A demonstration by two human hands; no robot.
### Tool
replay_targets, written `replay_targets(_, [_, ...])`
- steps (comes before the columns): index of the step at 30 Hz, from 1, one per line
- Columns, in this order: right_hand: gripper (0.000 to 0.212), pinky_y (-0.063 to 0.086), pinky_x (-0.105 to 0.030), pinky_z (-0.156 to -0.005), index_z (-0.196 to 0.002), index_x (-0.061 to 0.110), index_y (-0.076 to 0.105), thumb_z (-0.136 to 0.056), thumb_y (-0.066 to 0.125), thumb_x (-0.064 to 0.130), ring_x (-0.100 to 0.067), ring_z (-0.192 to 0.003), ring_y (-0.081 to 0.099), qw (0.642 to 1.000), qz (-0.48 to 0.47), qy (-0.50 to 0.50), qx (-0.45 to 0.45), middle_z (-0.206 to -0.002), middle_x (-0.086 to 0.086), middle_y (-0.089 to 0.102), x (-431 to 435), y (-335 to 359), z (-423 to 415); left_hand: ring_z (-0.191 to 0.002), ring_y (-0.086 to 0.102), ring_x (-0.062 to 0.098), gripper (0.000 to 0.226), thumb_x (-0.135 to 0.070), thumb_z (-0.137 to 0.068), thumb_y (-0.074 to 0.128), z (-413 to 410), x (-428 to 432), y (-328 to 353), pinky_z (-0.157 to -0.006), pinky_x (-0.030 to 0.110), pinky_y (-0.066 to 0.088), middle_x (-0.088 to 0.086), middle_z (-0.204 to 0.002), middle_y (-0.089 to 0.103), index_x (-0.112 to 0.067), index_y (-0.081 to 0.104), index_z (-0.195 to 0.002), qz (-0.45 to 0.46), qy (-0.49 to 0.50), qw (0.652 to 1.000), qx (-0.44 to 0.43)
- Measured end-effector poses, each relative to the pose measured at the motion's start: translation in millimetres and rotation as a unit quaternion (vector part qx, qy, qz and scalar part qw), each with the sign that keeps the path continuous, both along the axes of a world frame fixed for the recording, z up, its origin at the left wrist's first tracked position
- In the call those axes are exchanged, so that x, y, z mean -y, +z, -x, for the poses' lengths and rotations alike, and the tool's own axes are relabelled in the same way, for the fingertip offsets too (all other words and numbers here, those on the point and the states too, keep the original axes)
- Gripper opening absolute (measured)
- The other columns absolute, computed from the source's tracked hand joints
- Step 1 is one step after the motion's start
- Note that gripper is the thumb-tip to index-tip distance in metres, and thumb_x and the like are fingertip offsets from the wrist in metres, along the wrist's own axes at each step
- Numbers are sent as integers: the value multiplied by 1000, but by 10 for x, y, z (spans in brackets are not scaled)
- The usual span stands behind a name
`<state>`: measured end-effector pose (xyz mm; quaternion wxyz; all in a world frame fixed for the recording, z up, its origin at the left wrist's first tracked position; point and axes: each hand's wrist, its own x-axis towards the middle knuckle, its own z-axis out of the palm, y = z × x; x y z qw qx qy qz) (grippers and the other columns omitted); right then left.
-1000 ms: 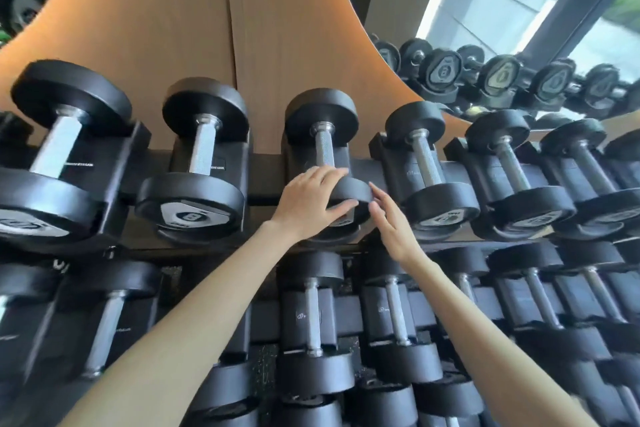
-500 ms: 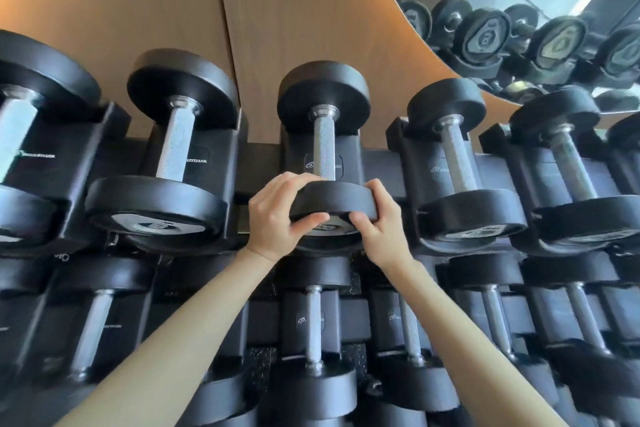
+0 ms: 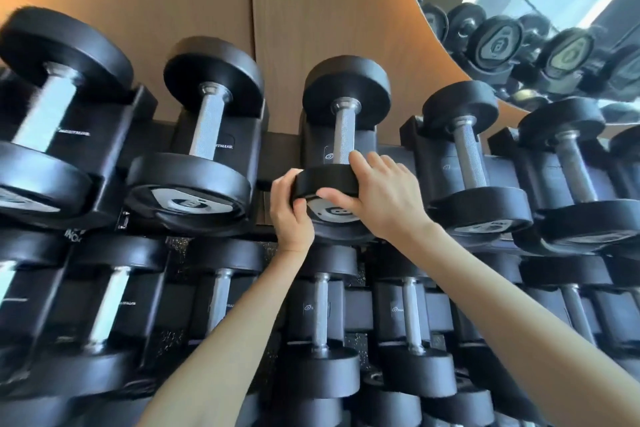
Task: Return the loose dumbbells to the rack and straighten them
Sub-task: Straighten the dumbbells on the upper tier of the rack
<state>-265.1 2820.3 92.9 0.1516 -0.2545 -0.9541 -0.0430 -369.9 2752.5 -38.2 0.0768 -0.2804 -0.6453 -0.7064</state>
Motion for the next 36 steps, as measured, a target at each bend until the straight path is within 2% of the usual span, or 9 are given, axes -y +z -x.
replay_targets(3, [54, 38, -33, -68, -94, 13, 49, -81, 49, 66, -20, -84, 50, 975, 201, 42, -88, -90, -1, 51, -106, -94, -167, -111, 43, -9, 42, -19, -83, 36, -46, 146, 91, -96, 11, 31, -12, -118, 50, -21, 48, -123, 86, -93, 991, -32])
replay_targets(5, [43, 39, -29, -77, -98, 15, 55, -85, 46, 55, -15, -89, 51, 930, 317, 73, -172, -92, 2, 54, -197, -177, -272, -114, 47, 0, 40, -26, -87, 38, -76, 207, 241, -98, 18, 34, -10, -122, 52, -18, 47, -125, 118, -159, 979, -48])
replay_targets(10, [29, 42, -28, -85, -93, 31, 58, -83, 46, 55, -5, -90, 55, 749, 579, 36, -320, -90, 14, 63, -256, -677, -431, -122, 44, 9, 55, -44, -85, 53, 50, 261, 718, -104, 17, 29, -2, -129, 51, -9, 49, -129, 201, -252, 929, -181])
replay_targets(13, [36, 45, -28, -90, -104, 31, 59, -86, 47, 60, -10, -101, 54, 709, 604, 55, -360, -104, 10, 63, -301, -978, -463, -111, 55, 11, 55, -50, -79, 64, 75, 125, 942, -94, 23, 42, -3, -118, 63, -14, 60, -119, 243, -248, 887, -304])
replay_targets(16, [27, 46, -24, -85, -110, 28, 58, -96, 37, 39, -8, -100, 57, 683, 605, 47, -407, -107, 9, 64, -288, -1118, -429, -91, 67, 16, 48, -49, -73, 73, 42, -1, 971, -77, 27, 50, -1, -99, 71, -10, 69, -102, 205, -197, 885, -368])
replay_targets(21, [24, 44, -21, -74, -101, 28, 52, -85, 35, 33, -7, -82, 52, 722, 551, 48, -416, -90, 11, 60, -230, -1091, -271, -79, 67, 19, 54, -55, -80, 62, 160, 41, 818, -73, 27, 52, 4, -89, 69, -4, 69, -97, 150, -155, 904, -369])
replay_targets(26, [15, 37, -17, -60, -86, 26, 47, -75, 40, 33, 0, -66, 43, 797, 450, 67, -397, -74, 10, 49, -257, -805, -180, -75, 61, 19, 58, -58, -87, 51, 191, 46, 637, -74, 26, 48, 9, -84, 66, -3, 66, -97, 109, -137, 927, -331])
replay_targets(29, [30, 35, -23, -62, -83, 16, 47, -76, 47, 46, -7, -67, 44, 850, 390, 72, -347, -75, 2, 48, -252, -652, -190, -78, 57, 16, 57, -64, -89, 40, 203, 60, 473, -76, 20, 44, 9, -86, 64, -12, 57, -102, 77, -121, 955, -261])
replay_targets(36, [69, 38, -35, -63, -87, 2, 55, -74, 40, 68, -25, -76, 46, 976, 167, 52, -133, -78, -9, 48, -148, -196, -110, -96, 53, 8, 59, -63, -92, 31, 116, 23, 105, -84, 29, 43, 5, -99, 57, -11, 55, -104, -12, -68, 994, -83])
